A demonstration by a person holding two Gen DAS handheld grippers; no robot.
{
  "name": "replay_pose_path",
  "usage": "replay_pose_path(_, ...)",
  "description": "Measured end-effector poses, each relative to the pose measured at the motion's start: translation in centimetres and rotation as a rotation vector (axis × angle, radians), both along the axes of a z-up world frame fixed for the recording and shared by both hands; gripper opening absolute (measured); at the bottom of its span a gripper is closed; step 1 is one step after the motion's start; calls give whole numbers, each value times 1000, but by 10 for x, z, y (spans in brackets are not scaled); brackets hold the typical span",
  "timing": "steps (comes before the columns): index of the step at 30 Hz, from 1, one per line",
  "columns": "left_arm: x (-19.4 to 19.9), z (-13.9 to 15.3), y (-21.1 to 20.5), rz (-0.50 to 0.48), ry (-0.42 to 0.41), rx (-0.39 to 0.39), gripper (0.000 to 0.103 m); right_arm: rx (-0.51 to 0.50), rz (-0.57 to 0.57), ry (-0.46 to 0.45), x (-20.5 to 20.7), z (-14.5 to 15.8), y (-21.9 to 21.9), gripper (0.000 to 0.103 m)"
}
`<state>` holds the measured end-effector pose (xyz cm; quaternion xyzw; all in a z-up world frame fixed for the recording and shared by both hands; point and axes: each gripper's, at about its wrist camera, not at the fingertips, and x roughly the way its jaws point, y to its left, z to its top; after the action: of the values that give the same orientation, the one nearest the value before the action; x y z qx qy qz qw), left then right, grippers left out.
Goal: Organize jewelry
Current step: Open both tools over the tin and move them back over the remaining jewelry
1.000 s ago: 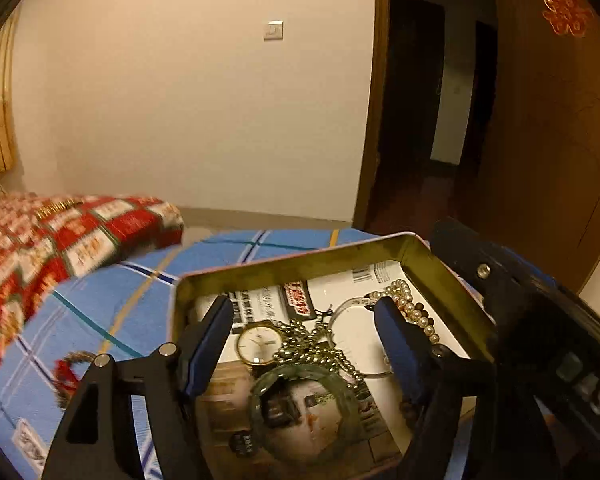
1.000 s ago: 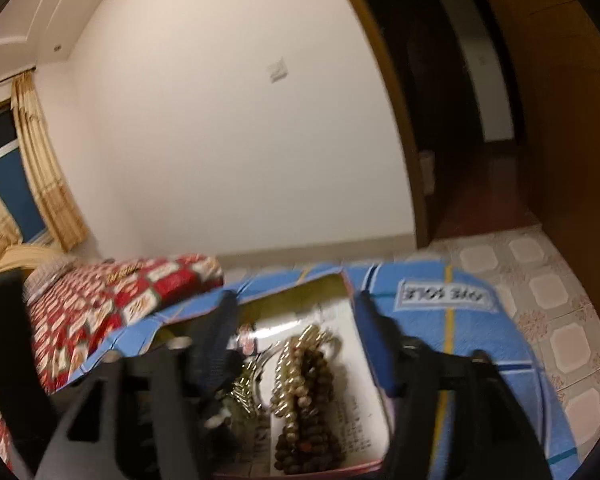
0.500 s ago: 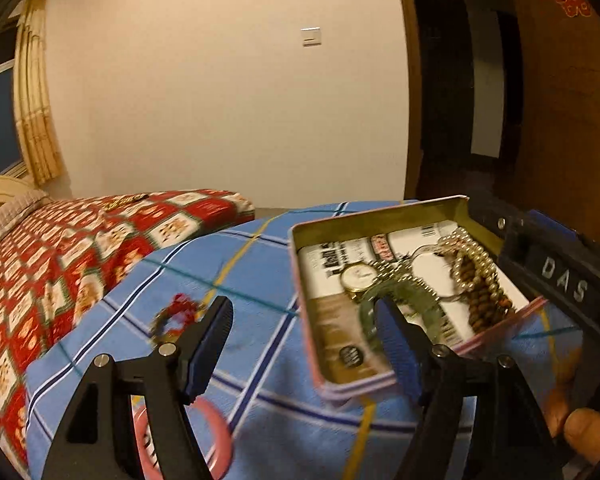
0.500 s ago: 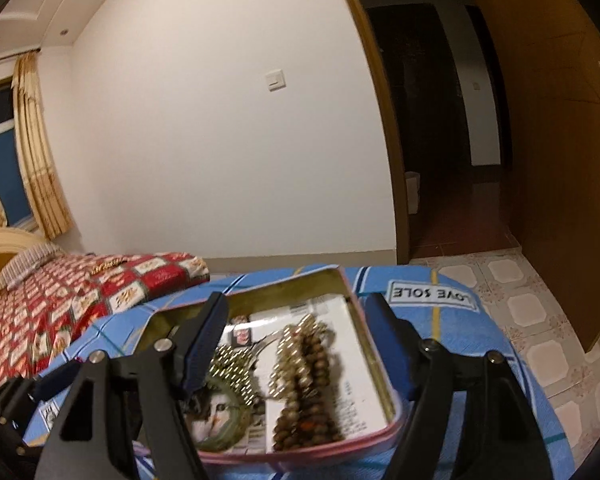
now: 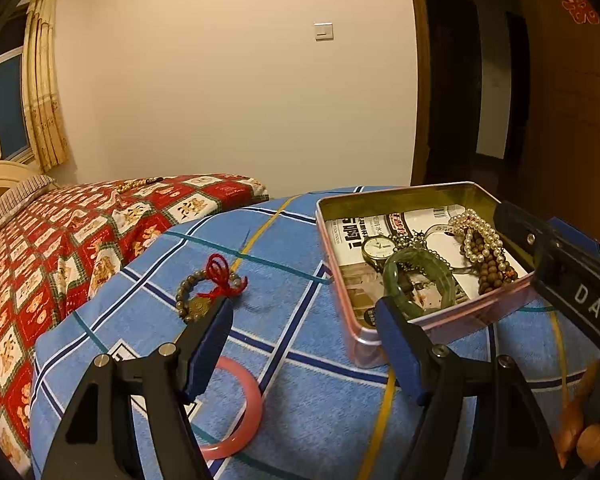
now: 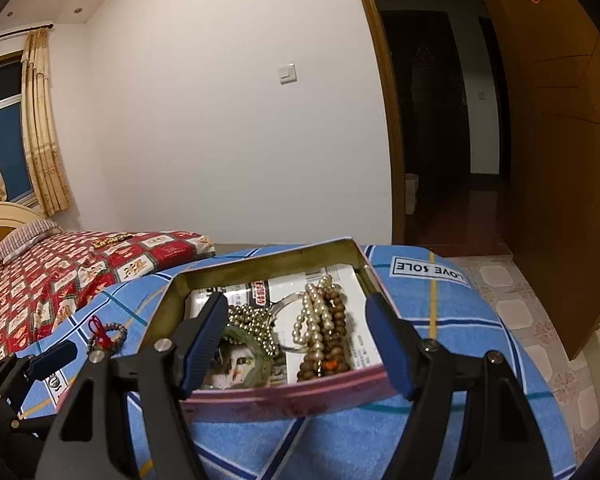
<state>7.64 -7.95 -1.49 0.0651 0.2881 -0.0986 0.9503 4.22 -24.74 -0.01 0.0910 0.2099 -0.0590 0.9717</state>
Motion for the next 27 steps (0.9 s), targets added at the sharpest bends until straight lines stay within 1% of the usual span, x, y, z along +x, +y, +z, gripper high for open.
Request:
replay_pose_path(10,-10,1,13,12,-8,1,73,-57,2,-6,-16,1,22,75)
replay_pose_path(14,-14,1,26,26,-6,-13,73,-42,13,7,-19,0,26,75)
replay_pose_path(17,-15,1,34,38,-3,-17,73,-59,15,2,-24,1,34,75)
replay_pose_path(21,-17,2,46,55,-12,-10,73,-31,40,10,-27,1,42,75)
replay_pose_path(25,-16,2,69,91,-12,-15,73,-28,74,17,-29,0,55,75)
replay_pose_path(27,-14,2,85,133,-4,-29,73,-22,97,23,-28,0,63,75)
